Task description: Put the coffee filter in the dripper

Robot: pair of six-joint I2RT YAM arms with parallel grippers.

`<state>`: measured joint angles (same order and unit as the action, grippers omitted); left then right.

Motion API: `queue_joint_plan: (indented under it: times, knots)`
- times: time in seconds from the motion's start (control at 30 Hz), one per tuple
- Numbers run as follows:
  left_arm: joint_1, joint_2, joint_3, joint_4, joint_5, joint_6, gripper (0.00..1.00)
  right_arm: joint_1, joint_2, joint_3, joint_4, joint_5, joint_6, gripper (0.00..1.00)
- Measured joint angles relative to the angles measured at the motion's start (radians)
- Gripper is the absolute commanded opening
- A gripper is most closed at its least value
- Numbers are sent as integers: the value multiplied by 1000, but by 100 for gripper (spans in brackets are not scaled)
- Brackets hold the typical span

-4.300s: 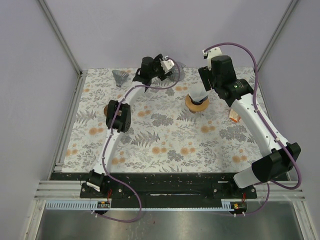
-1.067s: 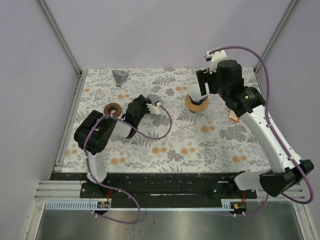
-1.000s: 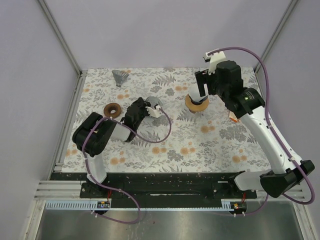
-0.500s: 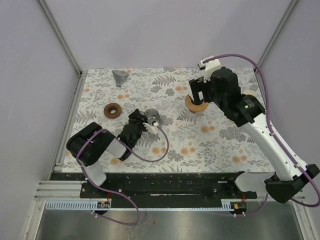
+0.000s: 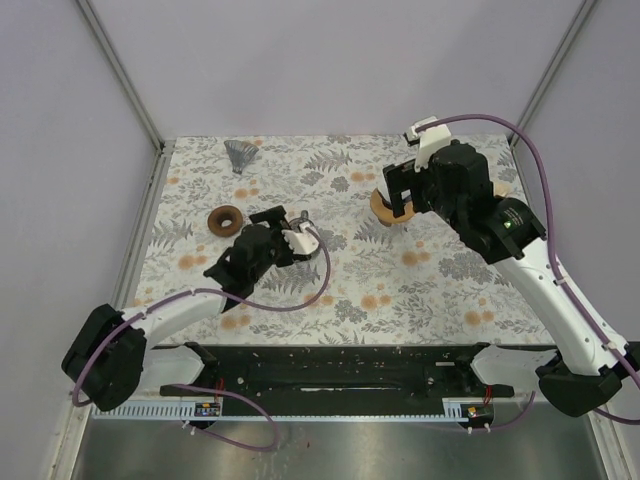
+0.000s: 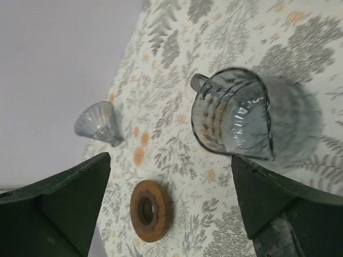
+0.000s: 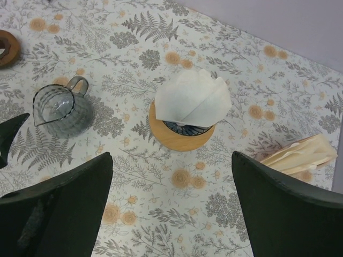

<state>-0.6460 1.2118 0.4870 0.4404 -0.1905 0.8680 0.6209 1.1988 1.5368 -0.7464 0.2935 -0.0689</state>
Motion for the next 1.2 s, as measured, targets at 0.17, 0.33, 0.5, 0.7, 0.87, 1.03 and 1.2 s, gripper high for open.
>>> queue_joint_plan:
  times: [0.17, 0.33, 0.5, 0.7, 0.87, 1.03, 1.2]
  knots:
    - [39, -22, 250, -417, 119, -193, 99, 5, 11, 8, -34, -45, 23, 97]
    - [156, -68, 374, -679, 219, -373, 99, 31, 68, 46, -42, -116, 42, 94]
    - [345, -49, 464, -790, 243, -551, 97, 74, 174, 119, -37, -180, 43, 94]
    - [534, 126, 570, -838, 215, -717, 86, 84, 208, 107, -3, -235, 32, 95]
    - [600, 317, 652, -871, 138, -851, 87, 85, 169, 30, 47, -235, 9, 96]
    - [623, 441, 732, -873, 49, -980, 87, 86, 106, -68, 70, -236, -16, 98]
    - [629, 543, 800, -856, -34, -1035, 84, 86, 59, -122, 82, -236, -31, 98]
